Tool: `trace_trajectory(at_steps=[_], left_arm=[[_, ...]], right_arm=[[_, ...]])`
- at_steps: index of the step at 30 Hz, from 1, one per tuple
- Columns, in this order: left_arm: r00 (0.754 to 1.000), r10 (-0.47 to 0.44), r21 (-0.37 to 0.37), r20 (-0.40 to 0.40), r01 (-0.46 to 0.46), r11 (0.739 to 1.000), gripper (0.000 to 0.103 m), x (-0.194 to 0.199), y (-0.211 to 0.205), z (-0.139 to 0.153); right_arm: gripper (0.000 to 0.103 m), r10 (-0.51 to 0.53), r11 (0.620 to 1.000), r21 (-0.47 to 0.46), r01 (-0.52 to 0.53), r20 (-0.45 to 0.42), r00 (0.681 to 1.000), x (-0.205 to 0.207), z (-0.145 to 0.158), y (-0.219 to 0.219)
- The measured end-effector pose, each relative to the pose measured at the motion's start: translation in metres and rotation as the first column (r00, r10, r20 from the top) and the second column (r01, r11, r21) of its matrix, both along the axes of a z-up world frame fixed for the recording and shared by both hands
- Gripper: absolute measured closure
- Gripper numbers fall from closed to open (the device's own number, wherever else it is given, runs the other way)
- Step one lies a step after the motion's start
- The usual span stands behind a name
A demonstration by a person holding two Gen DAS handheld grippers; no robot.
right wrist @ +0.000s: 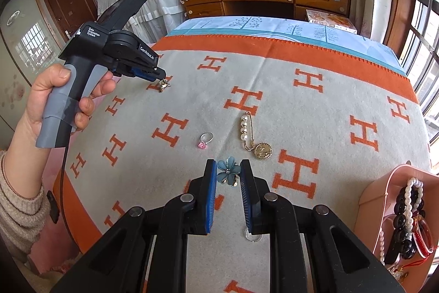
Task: Organize jewelry
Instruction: 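Grasp the gold-and-green brooch with the left gripper while the right holds the flower brooch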
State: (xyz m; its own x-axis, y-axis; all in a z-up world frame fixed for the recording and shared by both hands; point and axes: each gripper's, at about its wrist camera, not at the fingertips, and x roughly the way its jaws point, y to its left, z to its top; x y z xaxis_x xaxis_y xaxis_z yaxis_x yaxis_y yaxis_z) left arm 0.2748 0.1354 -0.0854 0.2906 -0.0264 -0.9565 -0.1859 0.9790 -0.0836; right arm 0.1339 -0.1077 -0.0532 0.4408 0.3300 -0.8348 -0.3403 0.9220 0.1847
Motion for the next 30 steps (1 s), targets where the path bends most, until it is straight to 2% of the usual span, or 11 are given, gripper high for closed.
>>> trace_trajectory(at_steps=[2,12,17,19,21,23,27,30], left_arm=[[1.0,0.0,-0.02,0.008,0.0,1.0,0.055,0.0,0.001,0.001],[0.996,-0.085,-0.035,0.005,0.085,0.996,0.055,-0.005,-0.012,0.003],[0.992,-0.123,-0.074,-0.004,0.122,0.99,0.055,-0.008,-0.017,0.002],[0.99,-0.141,-0.069,-0.007,0.14,0.988,0.057,-0.009,-0.02,0.001],[0.987,-0.162,-0.063,-0.014,0.16,0.985,0.067,-0.008,-0.024,0.0],[0.984,-0.178,-0.055,-0.027,0.176,0.983,0.069,-0.008,-0.029,-0.003],[0.979,-0.199,-0.036,-0.05,0.197,0.98,0.082,-0.007,-0.036,-0.01],[0.979,-0.2,-0.022,-0.039,0.199,0.98,0.082,-0.008,-0.039,-0.01]], right_arm=[[0.086,-0.001,1.0,0.001,0.001,-0.003,1.0,0.0,-0.001,0.0],[0.086,-0.004,1.0,0.005,0.004,-0.01,1.0,0.0,-0.005,-0.001],[0.086,-0.008,1.0,0.007,0.008,-0.012,1.0,-0.001,-0.005,-0.002],[0.086,-0.007,1.0,0.008,0.007,-0.013,1.0,-0.001,-0.005,-0.002],[0.086,-0.007,1.0,0.008,0.007,-0.013,1.0,-0.001,-0.005,-0.002],[0.086,-0.009,1.0,0.008,0.009,-0.015,1.0,-0.001,-0.005,-0.002],[0.086,-0.017,1.0,0.014,0.018,-0.018,1.0,-0.003,-0.006,-0.004],[0.086,-0.023,1.0,0.014,0.023,-0.017,1.0,-0.004,-0.005,-0.006]])
